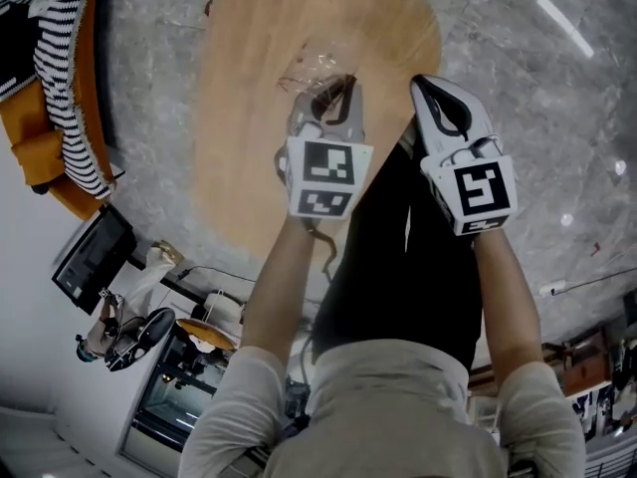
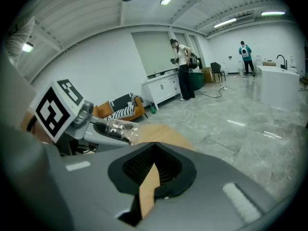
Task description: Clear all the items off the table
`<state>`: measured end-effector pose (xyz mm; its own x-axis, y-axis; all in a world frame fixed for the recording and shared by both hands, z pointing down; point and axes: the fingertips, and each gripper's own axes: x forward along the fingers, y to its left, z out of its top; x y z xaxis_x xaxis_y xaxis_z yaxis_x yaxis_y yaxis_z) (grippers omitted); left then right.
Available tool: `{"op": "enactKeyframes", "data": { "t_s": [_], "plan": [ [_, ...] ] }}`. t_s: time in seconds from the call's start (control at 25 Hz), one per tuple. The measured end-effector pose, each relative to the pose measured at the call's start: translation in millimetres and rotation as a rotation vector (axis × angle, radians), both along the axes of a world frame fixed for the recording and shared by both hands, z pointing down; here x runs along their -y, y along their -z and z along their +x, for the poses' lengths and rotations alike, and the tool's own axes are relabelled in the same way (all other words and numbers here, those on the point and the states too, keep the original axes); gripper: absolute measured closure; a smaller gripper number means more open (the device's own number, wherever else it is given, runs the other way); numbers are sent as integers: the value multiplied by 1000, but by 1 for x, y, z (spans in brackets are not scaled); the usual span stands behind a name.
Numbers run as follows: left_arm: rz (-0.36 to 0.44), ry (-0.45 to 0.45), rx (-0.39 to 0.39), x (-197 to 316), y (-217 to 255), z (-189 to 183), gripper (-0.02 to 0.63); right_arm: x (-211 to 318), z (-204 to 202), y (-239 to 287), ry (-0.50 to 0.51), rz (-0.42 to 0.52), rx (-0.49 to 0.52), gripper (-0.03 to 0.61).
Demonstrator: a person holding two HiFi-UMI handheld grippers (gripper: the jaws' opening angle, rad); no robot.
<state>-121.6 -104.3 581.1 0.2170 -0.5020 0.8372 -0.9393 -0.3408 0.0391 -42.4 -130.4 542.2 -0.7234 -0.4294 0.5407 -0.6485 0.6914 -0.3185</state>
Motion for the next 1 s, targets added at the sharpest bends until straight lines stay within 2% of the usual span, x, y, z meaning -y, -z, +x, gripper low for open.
{"op": "enactKeyframes", "data": {
  "t_s": [0.2, 0.4, 0.64, 0.84, 1.0],
  "plan": [
    [88, 162, -49, -5, 64, -15, 574, 0, -27, 44, 19, 31, 31, 571],
    [171, 244, -60, -7, 124, -36, 574, 1, -66, 111, 85, 102, 76, 572],
    [245, 350, -83, -25, 192, -53, 574, -8, -84, 184, 108, 172, 104, 571],
    [324, 389, -86, -28, 252, -64, 574, -3, -96, 261, 93, 279, 199, 572],
    [398, 360, -76, -20, 299, -61, 574, -1, -92, 306, 90, 346, 200, 572]
  ]
}}
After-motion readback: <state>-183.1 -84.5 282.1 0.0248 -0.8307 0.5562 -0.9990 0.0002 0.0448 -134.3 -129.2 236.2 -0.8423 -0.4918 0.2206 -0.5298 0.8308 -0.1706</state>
